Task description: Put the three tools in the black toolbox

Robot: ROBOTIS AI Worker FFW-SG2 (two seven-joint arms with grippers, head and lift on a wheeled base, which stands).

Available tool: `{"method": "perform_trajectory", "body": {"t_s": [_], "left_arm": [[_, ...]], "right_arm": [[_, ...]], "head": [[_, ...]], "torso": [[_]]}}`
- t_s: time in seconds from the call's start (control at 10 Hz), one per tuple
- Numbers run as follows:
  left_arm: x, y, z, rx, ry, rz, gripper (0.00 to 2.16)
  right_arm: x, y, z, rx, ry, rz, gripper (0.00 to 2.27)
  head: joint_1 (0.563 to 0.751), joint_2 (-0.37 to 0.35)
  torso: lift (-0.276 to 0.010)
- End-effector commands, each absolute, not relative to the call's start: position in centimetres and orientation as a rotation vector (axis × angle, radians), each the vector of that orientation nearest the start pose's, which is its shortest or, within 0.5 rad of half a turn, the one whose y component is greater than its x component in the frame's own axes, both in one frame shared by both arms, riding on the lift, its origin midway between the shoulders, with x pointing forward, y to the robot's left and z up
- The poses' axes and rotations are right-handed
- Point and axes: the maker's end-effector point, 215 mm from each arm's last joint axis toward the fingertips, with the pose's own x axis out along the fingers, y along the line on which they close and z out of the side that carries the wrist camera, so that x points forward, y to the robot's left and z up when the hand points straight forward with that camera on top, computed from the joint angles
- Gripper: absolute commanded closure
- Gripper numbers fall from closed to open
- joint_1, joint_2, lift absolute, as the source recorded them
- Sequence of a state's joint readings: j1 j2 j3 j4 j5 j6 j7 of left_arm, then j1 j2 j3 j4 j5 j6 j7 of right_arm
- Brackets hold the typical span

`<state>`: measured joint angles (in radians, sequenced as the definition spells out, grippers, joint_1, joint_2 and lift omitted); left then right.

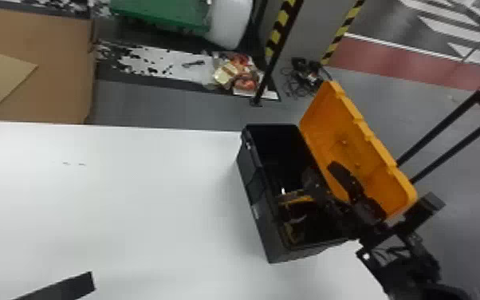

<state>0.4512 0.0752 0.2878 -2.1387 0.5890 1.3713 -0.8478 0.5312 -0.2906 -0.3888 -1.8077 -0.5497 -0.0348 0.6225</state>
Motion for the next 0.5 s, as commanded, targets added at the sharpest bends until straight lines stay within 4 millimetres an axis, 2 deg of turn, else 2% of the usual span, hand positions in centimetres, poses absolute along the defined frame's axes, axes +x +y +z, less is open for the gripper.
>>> {"method": "perform_trajectory", "body": {"t_s": [0.0, 0.2, 0.3, 0.4], "left_arm": [[27.9, 10.0, -42.2, -0.831, 0.855, -0.834, 0.07], [32.8, 10.4, -41.7, -0.587, 0.624, -0.715, 0.07], [34.3, 10.5, -41.2, -0.494, 0.559, -0.672, 0.08], [35.8, 11.1, -39.7, -0.411, 0.461, -0.625, 0.08]], "right_arm": [[39.2, -35.2, -35.5, 0.206, 0.088, 0.330, 0.08], [37.7, -32.7, -33.8, 0.261, 0.057, 0.347, 0.08], [37.1, -31.6, -33.0, 0.280, 0.043, 0.355, 0.08], [36.8, -30.2, -32.4, 0.303, 0.031, 0.360, 0.08]], "head": [[0.695, -0.350], [0.695, -0.350], [0.695, -0.350], [0.695, -0.348]], "torso": [[-0.055], [-0.055], [-0.055], [-0.055]]}}
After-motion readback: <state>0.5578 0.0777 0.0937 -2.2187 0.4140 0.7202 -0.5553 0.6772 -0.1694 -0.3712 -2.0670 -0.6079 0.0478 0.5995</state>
